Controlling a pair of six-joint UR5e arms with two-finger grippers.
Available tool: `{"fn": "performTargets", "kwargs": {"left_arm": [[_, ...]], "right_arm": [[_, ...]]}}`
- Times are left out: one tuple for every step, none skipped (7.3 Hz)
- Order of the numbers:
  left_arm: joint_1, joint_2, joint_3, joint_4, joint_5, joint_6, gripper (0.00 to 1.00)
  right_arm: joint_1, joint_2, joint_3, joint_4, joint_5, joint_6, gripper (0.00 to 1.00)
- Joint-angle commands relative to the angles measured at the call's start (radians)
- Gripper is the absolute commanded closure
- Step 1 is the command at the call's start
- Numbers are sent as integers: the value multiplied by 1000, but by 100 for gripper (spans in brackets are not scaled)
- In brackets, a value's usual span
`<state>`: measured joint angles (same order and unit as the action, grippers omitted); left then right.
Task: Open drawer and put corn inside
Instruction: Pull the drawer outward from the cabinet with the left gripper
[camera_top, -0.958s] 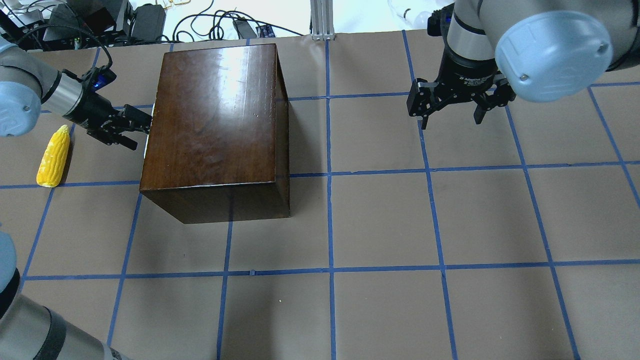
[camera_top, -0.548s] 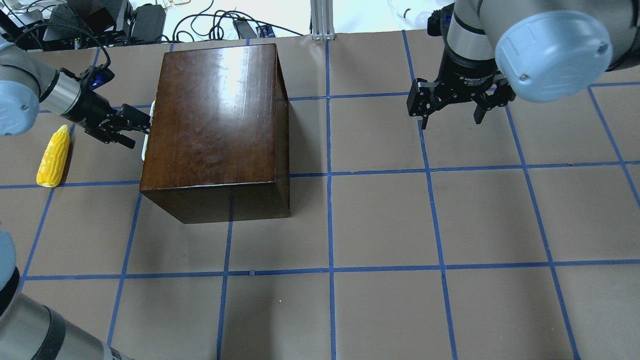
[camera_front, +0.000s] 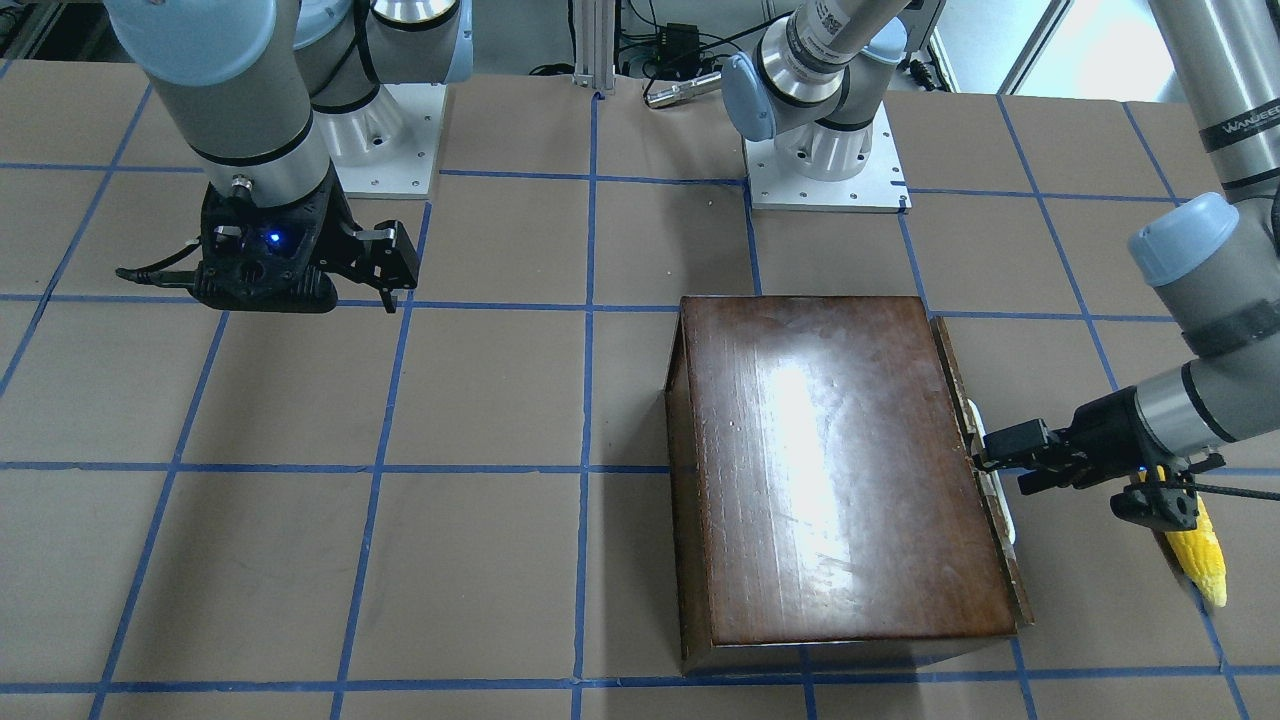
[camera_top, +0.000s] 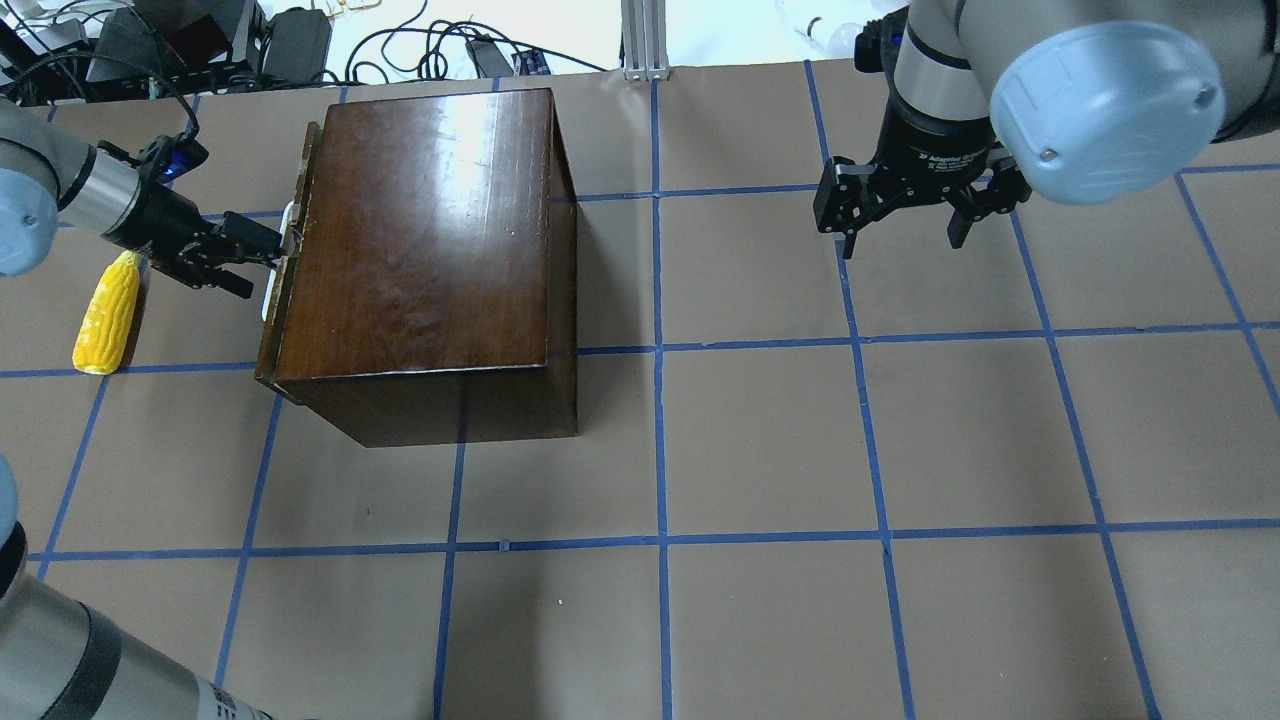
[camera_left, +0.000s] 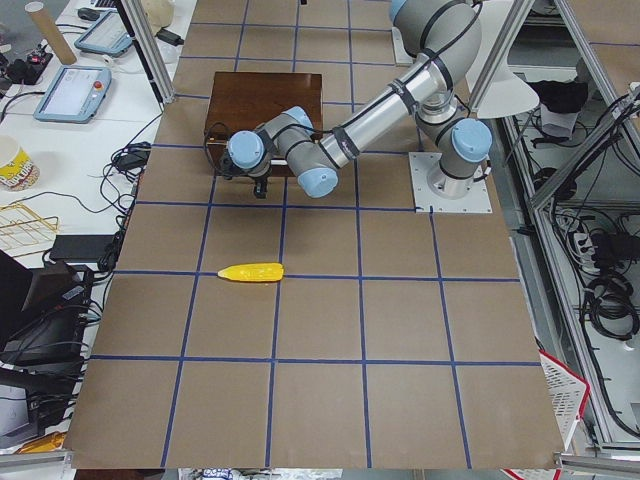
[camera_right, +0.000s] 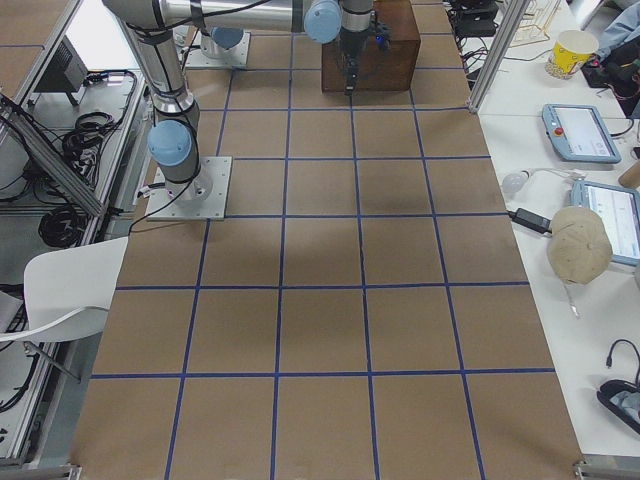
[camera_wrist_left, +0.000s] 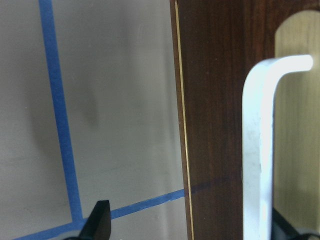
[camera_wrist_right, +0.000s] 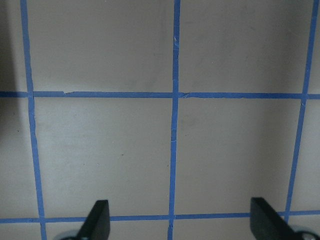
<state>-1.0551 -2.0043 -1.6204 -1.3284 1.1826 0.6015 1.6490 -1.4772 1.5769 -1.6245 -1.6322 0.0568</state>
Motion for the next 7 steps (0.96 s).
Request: {"fn": "performTargets", "kwargs": {"left_arm": [[13, -1, 10, 0, 5, 4, 0], [27, -1, 22, -3, 6, 6, 0], [29, -1, 22, -5, 9, 23, 0], [29, -1, 22, -5, 9, 26, 0], [43, -1, 22, -3, 18, 27, 0], [56, -2, 21, -5, 19, 40, 0], [59, -2, 24, -6, 20, 50, 0]], "right_arm": [[0, 0, 0, 0, -2, 0, 0], [0, 0, 0, -2, -2, 0, 0], [0, 0, 0, 0, 0, 0, 0], [0, 0, 0, 0, -2, 0, 0], [0, 0, 0, 0, 0, 0, 0], [0, 0, 0, 0, 0, 0, 0], [0, 0, 0, 0, 0, 0, 0]]}}
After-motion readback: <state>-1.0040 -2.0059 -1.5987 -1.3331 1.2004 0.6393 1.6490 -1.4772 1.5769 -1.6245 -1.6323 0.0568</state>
